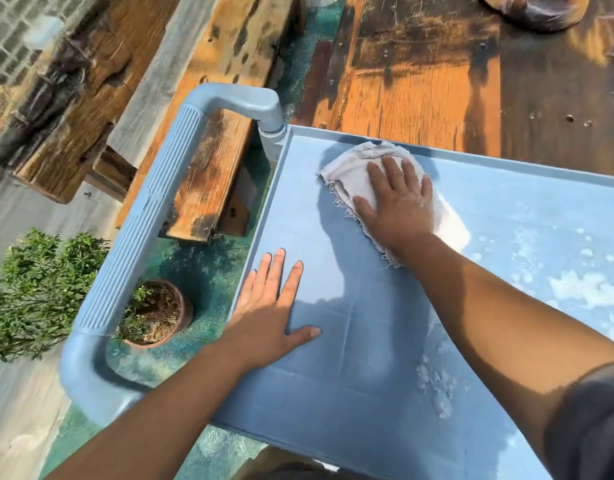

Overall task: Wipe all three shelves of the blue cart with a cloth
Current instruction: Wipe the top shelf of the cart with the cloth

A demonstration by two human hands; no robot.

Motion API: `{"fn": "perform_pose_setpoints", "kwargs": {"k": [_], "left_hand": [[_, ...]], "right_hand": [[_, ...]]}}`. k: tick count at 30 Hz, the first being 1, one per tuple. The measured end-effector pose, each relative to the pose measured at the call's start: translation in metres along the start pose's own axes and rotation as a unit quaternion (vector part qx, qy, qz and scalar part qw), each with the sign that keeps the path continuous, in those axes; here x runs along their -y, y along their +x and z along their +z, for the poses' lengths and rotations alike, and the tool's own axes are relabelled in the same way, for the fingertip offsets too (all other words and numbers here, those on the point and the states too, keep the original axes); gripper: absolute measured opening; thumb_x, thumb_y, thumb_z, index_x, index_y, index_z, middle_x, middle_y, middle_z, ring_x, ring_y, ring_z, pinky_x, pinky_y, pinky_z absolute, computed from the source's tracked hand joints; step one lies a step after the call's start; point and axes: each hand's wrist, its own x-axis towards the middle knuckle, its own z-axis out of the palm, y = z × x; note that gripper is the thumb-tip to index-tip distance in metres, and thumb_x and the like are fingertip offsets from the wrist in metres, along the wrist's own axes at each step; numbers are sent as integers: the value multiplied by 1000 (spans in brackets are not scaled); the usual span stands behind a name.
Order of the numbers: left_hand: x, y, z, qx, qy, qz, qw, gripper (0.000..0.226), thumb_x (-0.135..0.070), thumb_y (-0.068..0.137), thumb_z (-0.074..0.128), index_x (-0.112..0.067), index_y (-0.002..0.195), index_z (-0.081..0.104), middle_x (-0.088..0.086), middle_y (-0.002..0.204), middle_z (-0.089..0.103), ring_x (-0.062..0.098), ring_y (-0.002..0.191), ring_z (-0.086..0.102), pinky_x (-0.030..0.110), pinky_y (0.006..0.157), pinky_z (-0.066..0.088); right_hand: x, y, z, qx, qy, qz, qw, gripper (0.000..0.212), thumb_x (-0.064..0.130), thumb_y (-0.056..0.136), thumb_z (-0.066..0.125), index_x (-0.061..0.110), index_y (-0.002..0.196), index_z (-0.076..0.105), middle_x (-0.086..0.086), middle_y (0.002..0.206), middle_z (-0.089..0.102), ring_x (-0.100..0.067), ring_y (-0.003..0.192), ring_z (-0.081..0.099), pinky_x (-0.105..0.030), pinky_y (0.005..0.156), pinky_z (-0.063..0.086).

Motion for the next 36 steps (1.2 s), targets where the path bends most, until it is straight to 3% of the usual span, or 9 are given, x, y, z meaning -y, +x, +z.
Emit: {"fn": "perform_pose_setpoints", "kwargs": {"k": [4, 10, 16, 21, 24, 29, 32, 36], "left_hand": [[-3, 0, -2, 15, 18, -7, 1000, 105, -87, 78, 23, -31, 148, -31, 3, 153, -45, 21, 140, -43, 41, 118, -17], [-6, 0, -8, 28, -9, -2, 1000, 102, -82, 82, 31, -33, 150, -27, 2, 153, -45, 23, 141, -41, 42, 118, -17], [-3, 7, -15, 47, -101, 14, 994, 101, -61, 87, 57, -34, 155, -13, 1, 155, -41, 20, 139, -44, 38, 113, -23], [2, 13, -6, 35, -119, 27, 992, 88, -59, 86, 60, -52, 151, 2, -2, 157, -38, 20, 140, -42, 37, 113, -23], [4, 15, -2, 23, -110, 27, 993, 77, -57, 87, 53, -54, 150, 9, -5, 160, -31, 22, 143, -38, 42, 115, -20], [-10, 15, 8, -14, -12, -11, 1000, 59, -56, 97, 20, -51, 150, -6, -4, 163, -23, 28, 147, -28, 49, 118, -16], [-14, 10, 10, -35, 45, -10, 998, 65, -64, 95, 12, -44, 153, -9, 1, 164, -21, 33, 148, -24, 52, 118, -13], [-13, 1, 10, -96, 31, 14, 995, 66, -65, 95, 17, -39, 156, 10, 7, 167, -1, 38, 151, -8, 56, 120, 1]], "right_hand": [[10, -10, 2, 12, -7, 52, 999, 72, 64, 96, 18, 35, 160, 2, 5, 170, -6, -27, 156, -7, -61, 120, -6], [38, -52, 7, 41, 11, 147, 988, 72, 57, 100, 12, 26, 159, -14, -6, 166, -25, -34, 152, -20, -68, 116, -8], [61, -131, 23, 19, 32, 129, 991, 71, 56, 100, 14, 26, 161, -9, -4, 168, -20, -31, 153, -19, -63, 119, -9], [75, -203, 37, -12, 18, 103, 994, 71, 56, 99, 19, 24, 162, 9, -6, 170, -1, -32, 156, -6, -63, 120, 2], [71, -244, 45, -31, 35, 84, 995, 69, 55, 100, 29, 26, 161, 17, -4, 170, 8, -32, 156, 4, -63, 120, 8], [46, -301, 49, -47, 29, 34, 998, 67, 56, 99, 36, 29, 159, 25, 0, 169, 16, -28, 156, 10, -60, 120, 16], [28, -312, 41, -23, 23, 4, 999, 67, 60, 100, 32, 34, 160, 18, 3, 169, 13, -25, 156, 6, -57, 122, 15], [-7, -320, 29, 27, 12, -58, 998, 67, 64, 101, 24, 39, 160, 5, 6, 170, 5, -20, 156, -4, -56, 121, 11]]}}
